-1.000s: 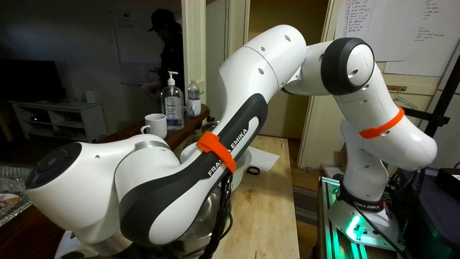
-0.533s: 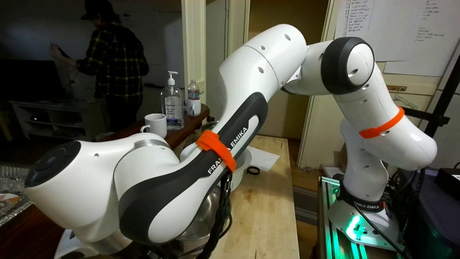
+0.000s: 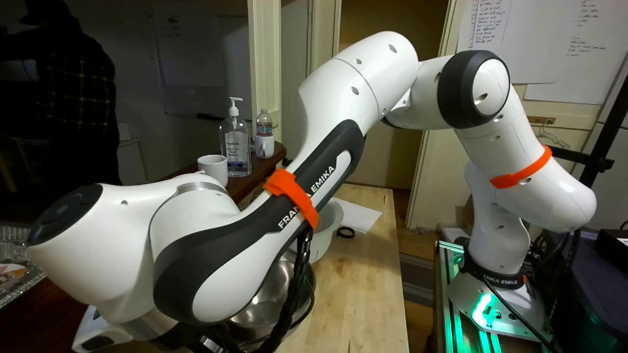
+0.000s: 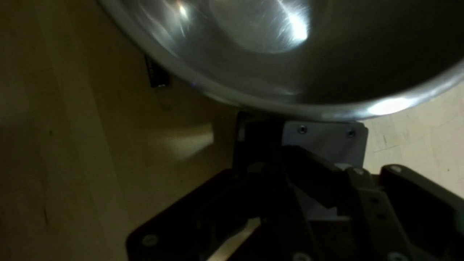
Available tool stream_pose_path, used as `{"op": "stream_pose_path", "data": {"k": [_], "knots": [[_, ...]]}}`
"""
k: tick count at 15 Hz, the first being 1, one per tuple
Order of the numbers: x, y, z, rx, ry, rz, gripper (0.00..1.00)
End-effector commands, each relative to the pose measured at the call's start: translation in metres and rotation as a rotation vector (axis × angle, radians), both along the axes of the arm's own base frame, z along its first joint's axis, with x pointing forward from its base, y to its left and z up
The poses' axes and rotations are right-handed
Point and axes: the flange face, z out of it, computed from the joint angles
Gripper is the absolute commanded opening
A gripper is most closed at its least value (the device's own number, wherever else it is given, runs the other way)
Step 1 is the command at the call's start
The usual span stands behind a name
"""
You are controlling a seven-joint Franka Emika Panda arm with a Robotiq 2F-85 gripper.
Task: Put the blue spoon on the top countertop
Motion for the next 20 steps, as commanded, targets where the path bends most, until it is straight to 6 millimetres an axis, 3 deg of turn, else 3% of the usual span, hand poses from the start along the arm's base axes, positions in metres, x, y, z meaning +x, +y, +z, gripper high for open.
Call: {"op": "stream_pose_path", "data": {"k": [1,3,11,12,20], "knots": [[-0.008,0.005,-0.004,-0.019,0.045,-0.045,0.30],[-0.014,0.009,-0.004,-0.044,0.027,-0.079,0.33],[-0.029,0.023,0.009,-0.106,-0.034,-0.388,0.95],[-0.031,0.024,0.011,-0.106,-0.033,-0.417,0.99],[-0.050,0.044,0.012,-0.083,0.034,-0.589,1.00]]}}
